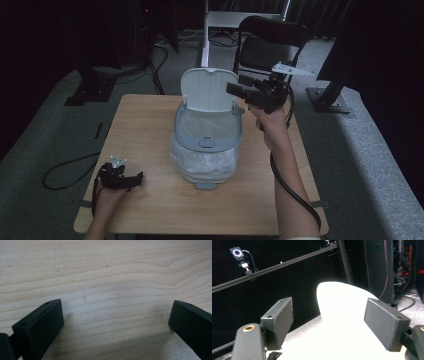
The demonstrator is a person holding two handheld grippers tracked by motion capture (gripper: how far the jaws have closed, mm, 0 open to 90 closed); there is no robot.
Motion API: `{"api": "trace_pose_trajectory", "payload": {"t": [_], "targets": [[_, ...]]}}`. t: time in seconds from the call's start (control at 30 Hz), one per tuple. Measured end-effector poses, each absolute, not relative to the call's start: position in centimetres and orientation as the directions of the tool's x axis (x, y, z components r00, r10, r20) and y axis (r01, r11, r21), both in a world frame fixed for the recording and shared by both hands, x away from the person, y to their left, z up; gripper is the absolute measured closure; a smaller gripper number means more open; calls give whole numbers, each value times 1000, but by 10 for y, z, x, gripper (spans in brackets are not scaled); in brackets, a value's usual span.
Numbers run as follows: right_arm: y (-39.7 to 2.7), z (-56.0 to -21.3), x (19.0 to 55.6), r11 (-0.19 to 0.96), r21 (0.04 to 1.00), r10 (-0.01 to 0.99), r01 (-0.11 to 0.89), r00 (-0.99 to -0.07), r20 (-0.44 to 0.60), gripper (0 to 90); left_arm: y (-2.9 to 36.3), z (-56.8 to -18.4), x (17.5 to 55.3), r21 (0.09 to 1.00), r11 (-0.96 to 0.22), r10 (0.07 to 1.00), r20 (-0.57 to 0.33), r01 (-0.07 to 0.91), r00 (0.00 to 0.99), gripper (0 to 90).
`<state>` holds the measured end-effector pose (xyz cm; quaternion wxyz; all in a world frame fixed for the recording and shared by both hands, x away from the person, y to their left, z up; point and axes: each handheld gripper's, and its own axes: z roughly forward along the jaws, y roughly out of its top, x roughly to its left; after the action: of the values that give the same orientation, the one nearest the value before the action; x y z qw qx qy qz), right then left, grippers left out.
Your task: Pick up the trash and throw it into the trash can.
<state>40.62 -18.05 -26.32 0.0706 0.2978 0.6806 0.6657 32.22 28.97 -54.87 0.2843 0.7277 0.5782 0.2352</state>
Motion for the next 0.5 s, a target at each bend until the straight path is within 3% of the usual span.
{"api": "trace_pose_trajectory", "payload": {"t": [0.4,0.5], "targets": [[-204,-290,423,-11,925,599,380,-738,310,153,290,-549,322,686,-170,975,14,708,221,7],[-209,-301,431,18,901,617,433,-714,331,192,290,-549,322,686,-170,975,14,708,221,7]]}}
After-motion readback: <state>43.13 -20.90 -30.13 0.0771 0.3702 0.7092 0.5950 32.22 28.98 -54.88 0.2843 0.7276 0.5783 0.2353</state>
